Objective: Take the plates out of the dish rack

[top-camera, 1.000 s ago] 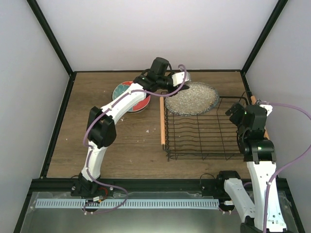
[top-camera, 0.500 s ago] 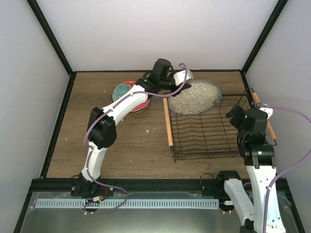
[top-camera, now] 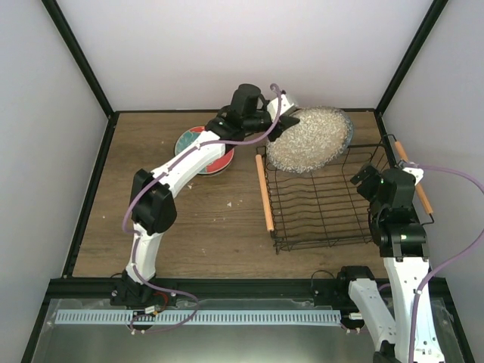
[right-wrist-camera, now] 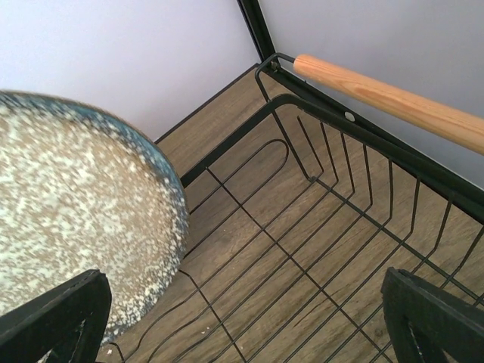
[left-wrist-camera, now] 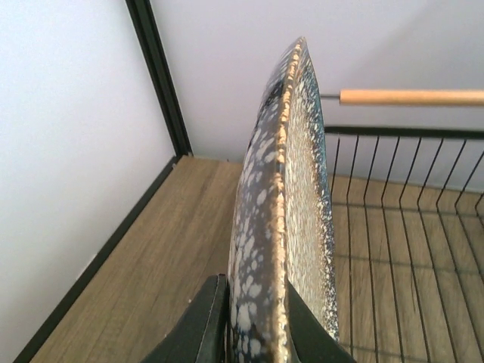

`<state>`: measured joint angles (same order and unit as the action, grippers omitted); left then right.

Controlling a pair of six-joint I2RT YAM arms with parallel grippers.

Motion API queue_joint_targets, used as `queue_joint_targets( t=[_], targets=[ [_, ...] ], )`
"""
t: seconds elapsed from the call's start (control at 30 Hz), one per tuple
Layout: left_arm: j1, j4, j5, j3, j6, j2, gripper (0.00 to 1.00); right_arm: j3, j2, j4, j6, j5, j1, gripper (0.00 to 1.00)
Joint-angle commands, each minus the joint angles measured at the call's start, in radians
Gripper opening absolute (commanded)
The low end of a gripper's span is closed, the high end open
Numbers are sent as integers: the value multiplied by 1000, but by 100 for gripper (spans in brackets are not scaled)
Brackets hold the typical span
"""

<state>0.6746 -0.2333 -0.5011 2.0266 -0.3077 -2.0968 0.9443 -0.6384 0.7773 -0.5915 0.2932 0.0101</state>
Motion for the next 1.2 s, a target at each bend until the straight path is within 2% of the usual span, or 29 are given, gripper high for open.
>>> queue_joint_targets(
  t=[0.0, 0.27, 0.37, 0.57, 0.87, 1.03, 1.17],
  targets=[
    [-19, 322, -39, 55, 140, 134, 4, -6, -2, -13, 0, 1, 8, 100],
    [-142, 465, 7, 111, 435, 176, 4, -4, -17, -16, -4, 0, 8, 100],
    [-228, 500, 29, 100, 555, 234, 4, -8, -25, -23, -2, -4, 8, 100],
    [-471, 515, 73, -44, 771, 394, 4, -12, -48, -49, 13, -24, 8, 100],
    [-901, 374, 70, -487, 964, 668, 4, -1, -117, -114, 54, -74, 8, 100],
    [-1083, 249, 46, -750, 1000, 838, 4, 5, -151, -144, 75, -105, 8, 100],
    [-1186, 187, 21, -936, 997, 943, 4, 5, -174, -165, 89, -135, 8, 100]
  ],
)
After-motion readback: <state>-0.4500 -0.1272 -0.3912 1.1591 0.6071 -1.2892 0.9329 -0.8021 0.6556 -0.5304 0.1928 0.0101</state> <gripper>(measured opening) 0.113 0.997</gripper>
